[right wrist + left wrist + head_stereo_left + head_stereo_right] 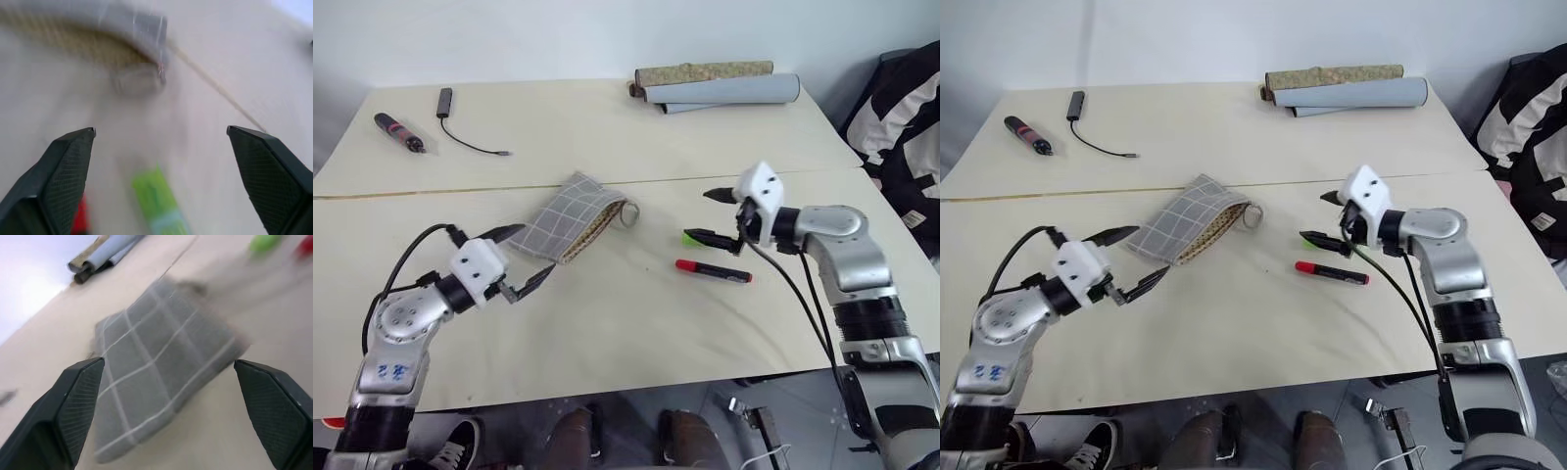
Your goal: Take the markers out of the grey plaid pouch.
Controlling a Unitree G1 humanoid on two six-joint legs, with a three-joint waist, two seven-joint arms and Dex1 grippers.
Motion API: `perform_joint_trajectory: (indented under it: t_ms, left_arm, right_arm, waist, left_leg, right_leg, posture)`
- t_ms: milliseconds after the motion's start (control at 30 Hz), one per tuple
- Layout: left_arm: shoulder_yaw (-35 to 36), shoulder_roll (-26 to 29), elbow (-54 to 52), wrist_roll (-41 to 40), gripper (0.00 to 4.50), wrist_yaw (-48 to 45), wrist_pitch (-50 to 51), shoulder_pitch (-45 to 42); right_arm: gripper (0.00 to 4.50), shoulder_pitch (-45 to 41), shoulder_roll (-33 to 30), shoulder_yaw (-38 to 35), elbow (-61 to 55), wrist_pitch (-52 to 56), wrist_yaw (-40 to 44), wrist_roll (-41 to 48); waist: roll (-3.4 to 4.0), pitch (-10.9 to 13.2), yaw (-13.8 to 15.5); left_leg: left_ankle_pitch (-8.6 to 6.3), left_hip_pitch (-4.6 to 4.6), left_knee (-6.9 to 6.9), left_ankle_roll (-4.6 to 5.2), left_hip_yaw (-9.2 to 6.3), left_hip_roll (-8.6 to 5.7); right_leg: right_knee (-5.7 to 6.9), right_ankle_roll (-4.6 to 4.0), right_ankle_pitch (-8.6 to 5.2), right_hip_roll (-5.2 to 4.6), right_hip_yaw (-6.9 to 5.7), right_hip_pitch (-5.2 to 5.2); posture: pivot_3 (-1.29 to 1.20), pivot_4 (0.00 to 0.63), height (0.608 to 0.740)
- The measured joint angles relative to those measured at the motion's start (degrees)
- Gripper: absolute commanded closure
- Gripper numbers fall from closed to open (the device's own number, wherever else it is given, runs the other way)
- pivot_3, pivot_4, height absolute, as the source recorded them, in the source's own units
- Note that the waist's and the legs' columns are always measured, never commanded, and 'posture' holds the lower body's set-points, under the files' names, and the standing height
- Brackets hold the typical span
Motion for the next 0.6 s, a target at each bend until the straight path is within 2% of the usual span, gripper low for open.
perform_joint_trajectory:
  t_ms: [100, 267, 400, 500, 600]
  left_arm:
    - [6.7, -0.9, -2.6, -6.0, 0.06, 0.8, 4.7, 5.0]
    - [15.7, -1.9, -3.2, -10.6, 0.06, 1.8, 8.6, 13.1]
    - [18.2, -4.7, -3.1, -8.8, 0.06, 3.0, 6.7, 18.6]
    - [18.6, -7.3, -2.3, -8.3, 0.06, 3.7, 5.9, 21.2]
    - [19.0, -8.1, -0.9, -8.1, 0.06, 4.0, 4.9, 22.1]
  right_arm:
    - [0.0, 9.3, 1.0, -3.9, -8.6, 2.5, -1.1, 5.8]
    - [0.0, 22.4, 1.0, -11.8, -8.1, -2.8, -6.5, 5.8]
    - [0.0, 28.8, 3.0, -18.9, -6.3, -10.3, -11.8, 5.7]
    - [0.0, 34.4, 3.0, -20.7, -3.1, -15.2, -11.5, 5.4]
    - [0.0, 36.1, 3.1, -22.2, -1.4, -17.4, -11.2, 6.3]
  waist:
    - [0.0, 0.0, 0.3]
    - [-0.01, 0.0, 0.8]
    - [0.01, 0.0, 1.3]
    - [0.0, 0.0, 1.4]
    - [0.05, 0.0, 1.4]
  left_leg:
    - [-0.18, 0.0, 0.01, -0.21, -0.03, 0.01]
    - [-0.24, 0.02, 0.05, -0.16, 0.2, -0.02]
    - [-0.38, 0.07, 0.01, -0.07, 0.36, 0.22]
    - [-0.5, 0.06, -0.02, -0.02, 0.36, 0.33]
    - [-0.52, 0.06, -0.01, 0.0, 0.41, 0.4]
  right_leg:
    - [-0.04, -0.03, 0.01, -0.01, 0.02, 0.03]
    - [-0.29, -0.01, 0.02, -0.01, 0.14, -0.06]
    - [-0.45, -0.14, 0.09, 0.08, 0.28, -0.1]
    - [-0.53, -0.22, 0.09, 0.13, 0.38, -0.13]
    - [-0.56, -0.3, 0.12, 0.12, 0.44, -0.16]
  posture:
    - [0.0, 0.15, 0.74]
    - [0.0, 0.15, 0.74]
    - [0.0, 0.15, 0.74]
    - [0.0, 0.15, 0.74]
    - [0.0, 0.15, 0.74]
